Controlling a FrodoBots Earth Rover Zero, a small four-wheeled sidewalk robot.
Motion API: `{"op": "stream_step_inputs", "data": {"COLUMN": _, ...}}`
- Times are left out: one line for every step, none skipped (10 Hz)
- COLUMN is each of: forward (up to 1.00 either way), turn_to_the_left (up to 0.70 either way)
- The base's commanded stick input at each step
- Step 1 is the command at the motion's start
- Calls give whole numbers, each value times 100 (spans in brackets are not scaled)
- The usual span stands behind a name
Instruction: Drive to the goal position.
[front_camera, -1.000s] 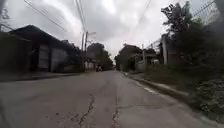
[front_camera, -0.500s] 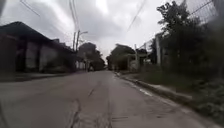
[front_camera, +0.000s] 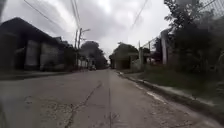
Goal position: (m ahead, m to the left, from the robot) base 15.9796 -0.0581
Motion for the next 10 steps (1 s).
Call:
{"op": "stream_step_inputs", "data": {"forward": 70, "turn_to_the_left": 0}}
{"op": "stream_step_inputs", "data": {"forward": 70, "turn_to_the_left": 0}}
{"op": "stream_step_inputs", "data": {"forward": 70, "turn_to_the_left": 0}}
{"op": "stream_step_inputs", "data": {"forward": 70, "turn_to_the_left": 0}}
{"op": "stream_step_inputs", "data": {"forward": 70, "turn_to_the_left": -2}}
{"op": "stream_step_inputs", "data": {"forward": 70, "turn_to_the_left": -3}}
{"op": "stream_step_inputs", "data": {"forward": 70, "turn_to_the_left": -3}}
{"op": "stream_step_inputs", "data": {"forward": 70, "turn_to_the_left": -3}}
{"op": "stream_step_inputs", "data": {"forward": 70, "turn_to_the_left": -11}}
{"op": "stream_step_inputs", "data": {"forward": 70, "turn_to_the_left": -34}}
